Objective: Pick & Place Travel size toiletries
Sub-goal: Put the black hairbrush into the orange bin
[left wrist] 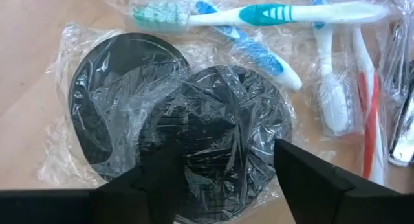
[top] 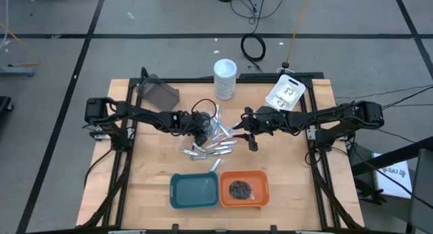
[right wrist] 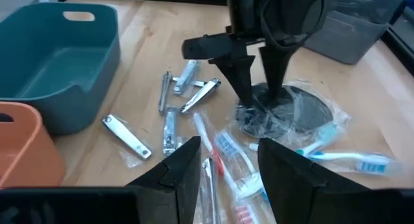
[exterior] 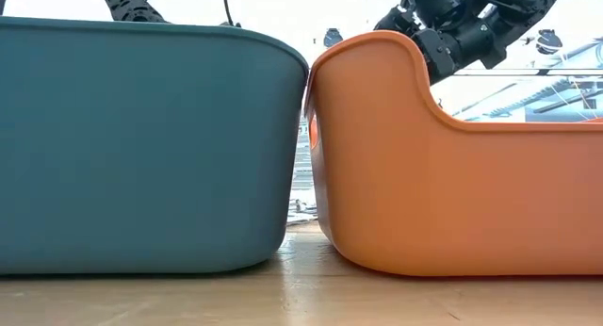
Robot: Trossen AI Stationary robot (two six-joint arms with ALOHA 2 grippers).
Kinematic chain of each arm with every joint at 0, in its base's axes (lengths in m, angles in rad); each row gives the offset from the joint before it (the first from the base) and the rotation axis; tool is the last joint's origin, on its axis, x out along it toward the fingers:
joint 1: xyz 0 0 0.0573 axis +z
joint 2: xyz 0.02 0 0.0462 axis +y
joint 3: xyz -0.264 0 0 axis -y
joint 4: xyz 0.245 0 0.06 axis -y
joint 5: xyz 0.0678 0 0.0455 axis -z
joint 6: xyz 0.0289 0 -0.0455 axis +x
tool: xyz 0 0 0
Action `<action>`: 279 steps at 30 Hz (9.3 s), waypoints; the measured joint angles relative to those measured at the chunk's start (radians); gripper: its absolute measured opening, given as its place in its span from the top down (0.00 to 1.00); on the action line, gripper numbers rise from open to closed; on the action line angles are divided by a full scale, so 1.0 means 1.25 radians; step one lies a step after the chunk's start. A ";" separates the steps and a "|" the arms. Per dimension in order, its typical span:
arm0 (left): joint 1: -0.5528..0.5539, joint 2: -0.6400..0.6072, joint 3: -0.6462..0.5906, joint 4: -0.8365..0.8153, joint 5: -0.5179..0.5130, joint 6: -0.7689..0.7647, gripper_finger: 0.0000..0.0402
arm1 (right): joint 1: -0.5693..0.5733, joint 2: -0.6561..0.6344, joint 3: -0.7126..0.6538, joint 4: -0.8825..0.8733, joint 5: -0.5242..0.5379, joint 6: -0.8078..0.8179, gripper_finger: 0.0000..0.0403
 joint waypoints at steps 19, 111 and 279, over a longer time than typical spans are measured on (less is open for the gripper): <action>-0.046 0.002 -0.002 -0.069 -0.126 0.034 0.84 | 0.000 0.000 0.000 -0.001 -0.029 0.001 0.65; -0.078 -0.206 0.038 0.357 0.375 0.184 1.00 | 0.110 0.085 0.001 0.407 -0.047 -0.398 0.91; -0.204 -0.251 0.053 0.130 -0.339 0.648 1.00 | 0.134 -0.144 -0.085 -0.101 -0.064 0.063 0.58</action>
